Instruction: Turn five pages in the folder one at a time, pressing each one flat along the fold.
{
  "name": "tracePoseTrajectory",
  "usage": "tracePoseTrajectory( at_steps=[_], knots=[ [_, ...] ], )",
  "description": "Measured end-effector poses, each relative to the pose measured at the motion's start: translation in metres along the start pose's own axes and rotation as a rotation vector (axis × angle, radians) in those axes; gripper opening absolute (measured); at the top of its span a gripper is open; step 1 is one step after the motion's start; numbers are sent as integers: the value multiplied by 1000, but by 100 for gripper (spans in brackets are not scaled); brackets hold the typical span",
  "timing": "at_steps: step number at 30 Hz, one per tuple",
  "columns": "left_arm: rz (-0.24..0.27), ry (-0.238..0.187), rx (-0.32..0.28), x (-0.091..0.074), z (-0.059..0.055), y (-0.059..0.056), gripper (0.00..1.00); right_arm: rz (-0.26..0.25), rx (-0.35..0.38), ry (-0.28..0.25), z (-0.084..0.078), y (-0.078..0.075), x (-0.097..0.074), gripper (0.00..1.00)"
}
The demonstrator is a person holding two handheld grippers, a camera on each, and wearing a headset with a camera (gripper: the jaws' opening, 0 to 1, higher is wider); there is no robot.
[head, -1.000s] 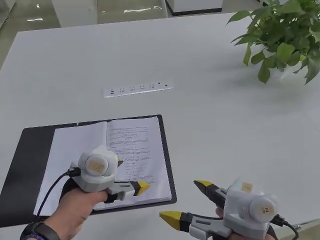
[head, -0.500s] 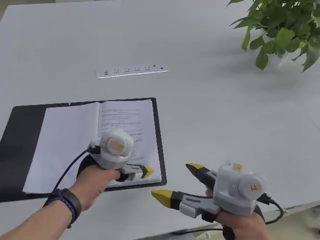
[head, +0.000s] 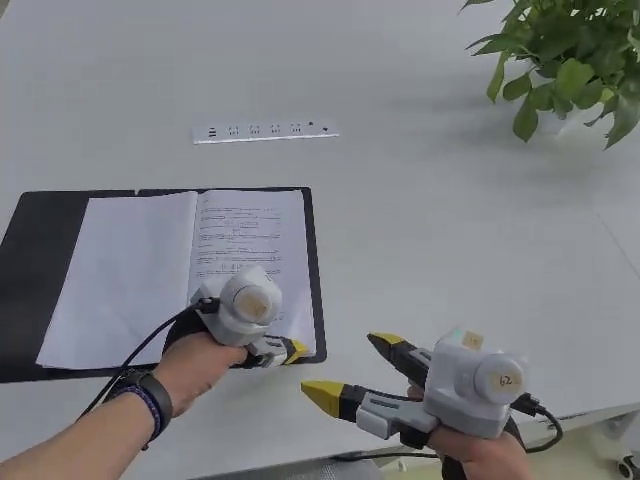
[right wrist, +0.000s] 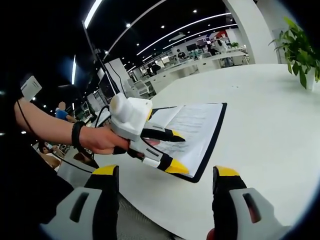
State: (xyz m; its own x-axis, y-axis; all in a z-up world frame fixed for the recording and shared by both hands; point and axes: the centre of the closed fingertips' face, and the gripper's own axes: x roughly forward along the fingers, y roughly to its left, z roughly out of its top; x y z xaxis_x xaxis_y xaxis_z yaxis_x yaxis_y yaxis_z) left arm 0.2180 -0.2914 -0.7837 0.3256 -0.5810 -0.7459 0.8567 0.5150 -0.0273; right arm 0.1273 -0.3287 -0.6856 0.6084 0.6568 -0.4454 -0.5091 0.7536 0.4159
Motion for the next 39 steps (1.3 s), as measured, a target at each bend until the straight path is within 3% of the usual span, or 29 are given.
tracePoseTrajectory(
  at_steps=[11,18,25,27,31,39],
  knots=[
    [-9,-28,-14,-2,0,5,56,3,-18,3,10,2,21,74],
    [-6,-69,-71,-5,0,10,51,2,44,-31,20,-8,35,68],
    [-15,-92,-103,-7,-1,11,51,9,47,-9,23,-25,59,65],
    [-1,-84,-85,-7,-3,13,47,-1,60,3,23,-33,64,62],
    [-1,-85,-85,-8,-3,15,45,1,103,-25,32,-42,71,60],
    [-2,-94,-105,-9,-3,15,45,22,137,0,29,-51,94,54]
  ],
)
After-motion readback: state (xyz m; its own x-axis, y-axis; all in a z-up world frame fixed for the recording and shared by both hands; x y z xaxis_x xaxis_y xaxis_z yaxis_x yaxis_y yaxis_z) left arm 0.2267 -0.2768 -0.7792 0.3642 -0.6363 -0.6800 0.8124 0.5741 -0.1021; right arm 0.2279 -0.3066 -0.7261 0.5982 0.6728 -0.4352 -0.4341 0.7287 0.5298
